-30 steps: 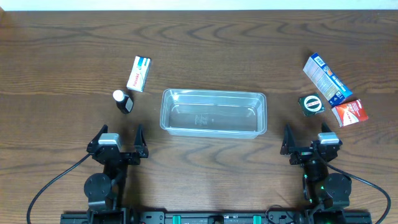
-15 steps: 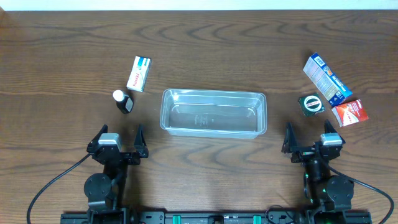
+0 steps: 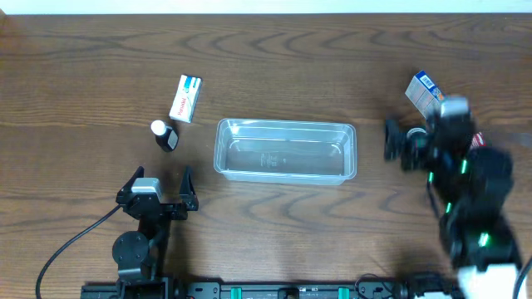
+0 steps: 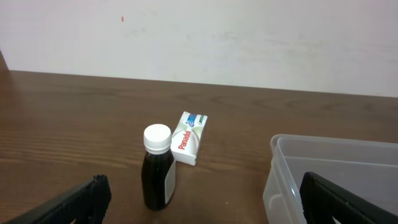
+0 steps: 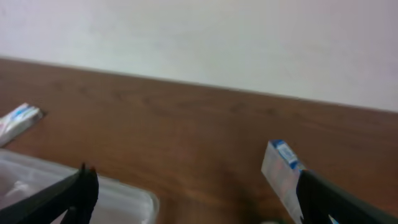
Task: Pack container
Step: 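Reach the right gripper to the blue Kool Fever box and grasp it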
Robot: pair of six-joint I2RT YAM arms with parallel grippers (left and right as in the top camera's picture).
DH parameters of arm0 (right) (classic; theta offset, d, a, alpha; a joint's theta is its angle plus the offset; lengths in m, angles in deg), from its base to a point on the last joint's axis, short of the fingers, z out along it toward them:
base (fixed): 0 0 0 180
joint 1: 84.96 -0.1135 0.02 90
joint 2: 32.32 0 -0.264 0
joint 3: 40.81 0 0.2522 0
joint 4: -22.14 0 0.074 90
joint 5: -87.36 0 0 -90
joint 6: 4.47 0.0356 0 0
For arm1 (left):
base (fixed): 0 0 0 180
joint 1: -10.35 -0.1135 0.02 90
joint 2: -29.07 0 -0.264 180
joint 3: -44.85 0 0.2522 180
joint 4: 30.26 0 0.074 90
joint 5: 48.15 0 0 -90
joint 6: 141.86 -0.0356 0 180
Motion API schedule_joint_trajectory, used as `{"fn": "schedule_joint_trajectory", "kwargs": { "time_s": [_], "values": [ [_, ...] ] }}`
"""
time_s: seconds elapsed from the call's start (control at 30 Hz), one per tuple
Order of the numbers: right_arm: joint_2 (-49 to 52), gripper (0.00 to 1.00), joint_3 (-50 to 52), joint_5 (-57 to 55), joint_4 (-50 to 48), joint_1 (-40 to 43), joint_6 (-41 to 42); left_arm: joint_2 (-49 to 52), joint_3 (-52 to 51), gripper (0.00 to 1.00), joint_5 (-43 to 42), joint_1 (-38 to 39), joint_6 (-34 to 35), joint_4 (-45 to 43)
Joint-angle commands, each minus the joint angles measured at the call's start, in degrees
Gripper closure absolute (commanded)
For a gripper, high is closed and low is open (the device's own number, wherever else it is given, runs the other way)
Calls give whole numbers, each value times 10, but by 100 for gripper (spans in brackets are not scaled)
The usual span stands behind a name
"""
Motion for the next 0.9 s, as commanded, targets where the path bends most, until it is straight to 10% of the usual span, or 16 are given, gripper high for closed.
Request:
{"fn": "schedule_joint_trajectory", "kwargs": {
  "time_s": [0.0, 0.33, 0.87],
  "values": [
    [107, 1, -141, 26, 59, -1, -54, -3, -10, 2, -10, -3, 1, 19],
    [360, 1, -435, -32, 293, 61, -102, -3, -10, 2, -10, -3, 0, 19],
    [534, 3, -451, 127, 261, 218, -87, -3, -10, 2, -10, -3, 1, 19]
  ]
}}
